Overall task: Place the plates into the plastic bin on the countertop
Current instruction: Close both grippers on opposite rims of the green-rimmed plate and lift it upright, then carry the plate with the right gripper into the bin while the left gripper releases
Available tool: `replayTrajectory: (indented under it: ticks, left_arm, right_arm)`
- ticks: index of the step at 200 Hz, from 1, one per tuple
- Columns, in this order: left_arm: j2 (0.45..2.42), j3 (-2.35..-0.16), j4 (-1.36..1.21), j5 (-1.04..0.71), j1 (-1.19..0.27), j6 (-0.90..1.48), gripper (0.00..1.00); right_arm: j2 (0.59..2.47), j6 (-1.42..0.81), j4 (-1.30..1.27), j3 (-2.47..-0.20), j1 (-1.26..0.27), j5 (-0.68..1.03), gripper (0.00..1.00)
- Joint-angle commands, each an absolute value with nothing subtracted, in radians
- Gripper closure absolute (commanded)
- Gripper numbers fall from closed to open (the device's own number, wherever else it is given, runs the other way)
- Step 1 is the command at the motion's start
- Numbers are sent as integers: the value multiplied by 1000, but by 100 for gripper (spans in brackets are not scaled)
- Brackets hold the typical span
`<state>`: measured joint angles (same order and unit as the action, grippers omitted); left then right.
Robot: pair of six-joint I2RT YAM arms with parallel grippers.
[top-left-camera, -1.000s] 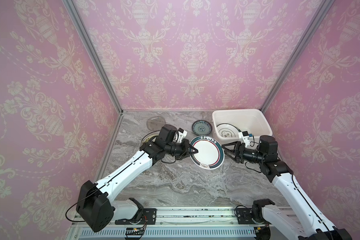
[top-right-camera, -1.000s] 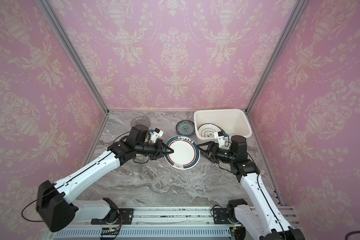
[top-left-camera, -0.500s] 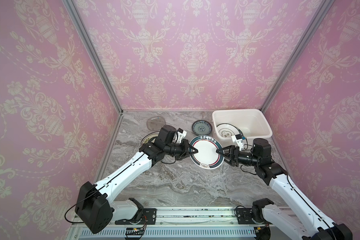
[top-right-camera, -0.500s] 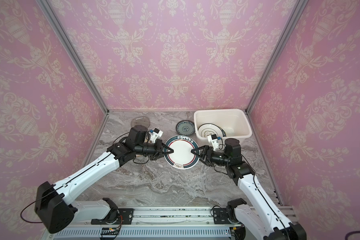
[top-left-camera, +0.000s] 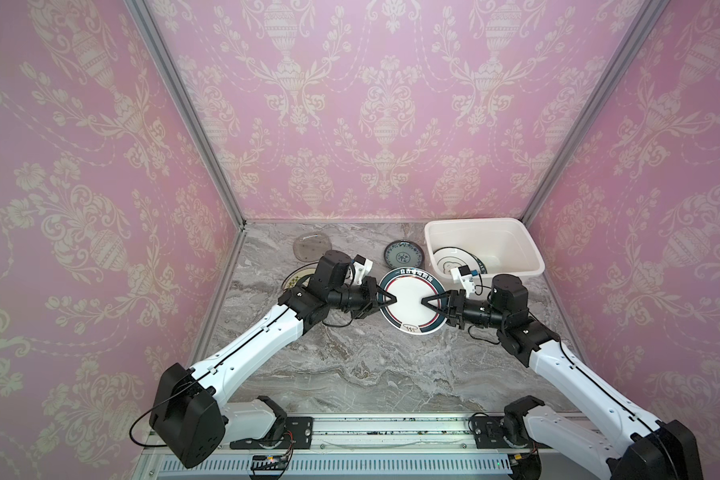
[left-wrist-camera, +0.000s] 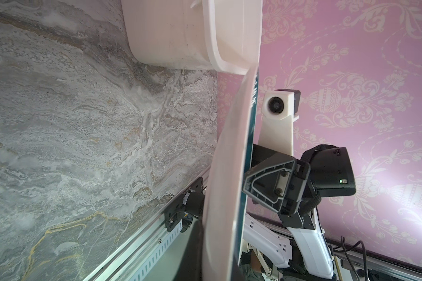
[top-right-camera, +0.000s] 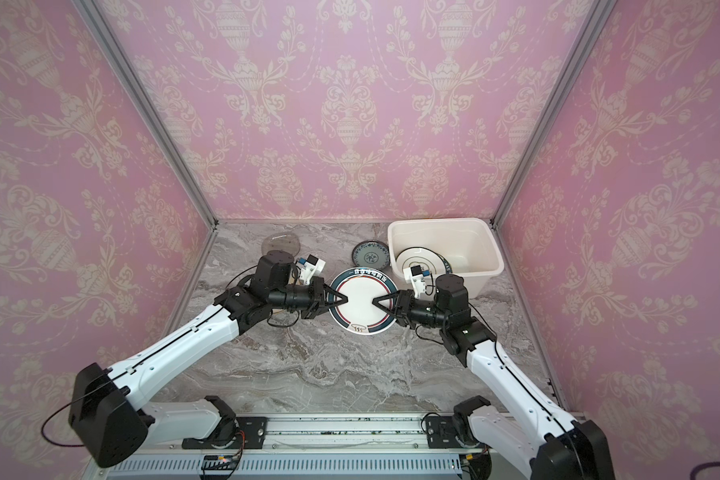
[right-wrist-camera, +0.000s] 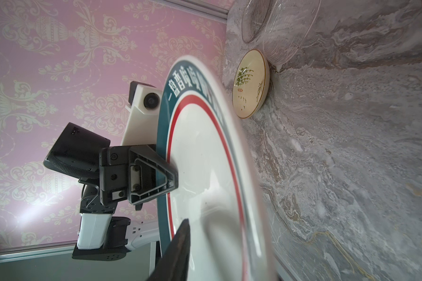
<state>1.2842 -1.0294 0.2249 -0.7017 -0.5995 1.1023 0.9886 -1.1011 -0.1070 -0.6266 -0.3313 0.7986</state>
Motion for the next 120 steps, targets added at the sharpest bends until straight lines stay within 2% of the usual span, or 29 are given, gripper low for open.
replayTrajectory:
  ticks: [1,46,60,89,99,120]
  left_arm:
    - [1267,-1009,202,-699,-599,1118,100]
    - [1270,-1008,197,-699,-600,1119,100]
    - [1270,-1007,197,-699,-600,1118,96]
    - [1266,-1009,207,-685,-600,1109,76]
    - [1260,-1011,216,-672,-599,1104,59]
    - [1233,-1028,231,-627,-598,1068,42]
  right_arm:
    - [990,-1109,-193,-633,-350,788,76]
    - [991,-1113,-193,-633,-357,762,89]
    - [988,-1114,-189,-636,-357,751,93]
    - [979,-1098,-147,-652,-357,713,100]
    - [975,-1086,-120,-662,-357,702,100]
    - [968,-1050,-41,-691,-357,672,100]
